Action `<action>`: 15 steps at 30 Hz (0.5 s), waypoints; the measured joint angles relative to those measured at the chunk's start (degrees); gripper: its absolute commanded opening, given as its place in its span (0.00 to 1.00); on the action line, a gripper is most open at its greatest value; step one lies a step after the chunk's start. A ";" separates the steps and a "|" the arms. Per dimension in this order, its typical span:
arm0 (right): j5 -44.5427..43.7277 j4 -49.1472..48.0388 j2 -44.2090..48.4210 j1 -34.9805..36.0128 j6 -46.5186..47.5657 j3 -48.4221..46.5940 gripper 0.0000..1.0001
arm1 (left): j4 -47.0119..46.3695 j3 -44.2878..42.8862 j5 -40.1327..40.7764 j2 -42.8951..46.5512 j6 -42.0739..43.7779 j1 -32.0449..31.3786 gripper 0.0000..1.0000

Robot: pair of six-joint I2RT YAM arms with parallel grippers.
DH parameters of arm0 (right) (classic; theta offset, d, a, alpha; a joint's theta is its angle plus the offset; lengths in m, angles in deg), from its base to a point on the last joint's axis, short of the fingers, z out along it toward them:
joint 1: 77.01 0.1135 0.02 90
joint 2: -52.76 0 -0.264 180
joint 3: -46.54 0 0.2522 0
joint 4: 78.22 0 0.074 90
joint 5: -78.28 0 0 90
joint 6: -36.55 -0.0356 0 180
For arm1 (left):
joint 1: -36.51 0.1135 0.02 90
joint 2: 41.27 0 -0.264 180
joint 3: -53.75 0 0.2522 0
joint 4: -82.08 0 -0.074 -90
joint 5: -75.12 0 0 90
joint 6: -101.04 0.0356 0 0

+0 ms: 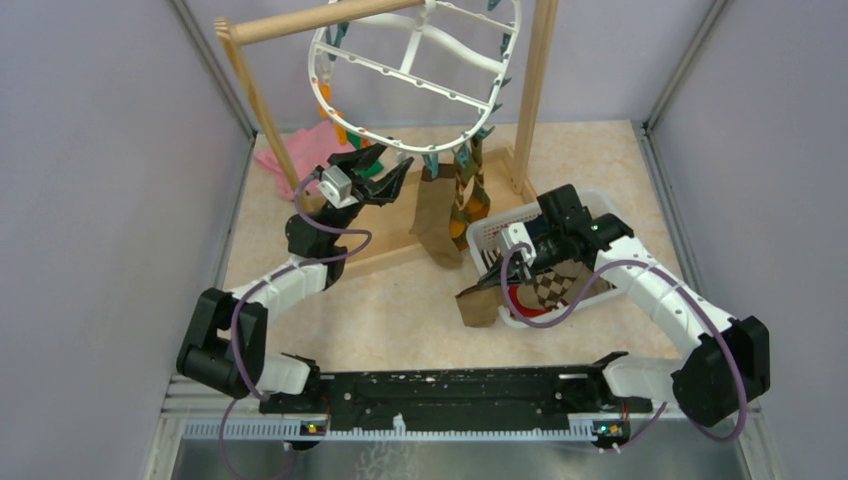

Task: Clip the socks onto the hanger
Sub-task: Open the clamp at the hanger.

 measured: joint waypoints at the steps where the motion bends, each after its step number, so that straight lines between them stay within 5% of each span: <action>1: 0.00 0.00 0.02 0.00 0.00 0.00 0.00 | 0.35 -0.07 -0.02 -0.11 0.00 0.00 0.60; 15: 0.02 0.31 0.74 0.00 0.33 0.00 0.00 | 3.30 -0.90 -0.02 -0.74 -0.31 -0.37 0.58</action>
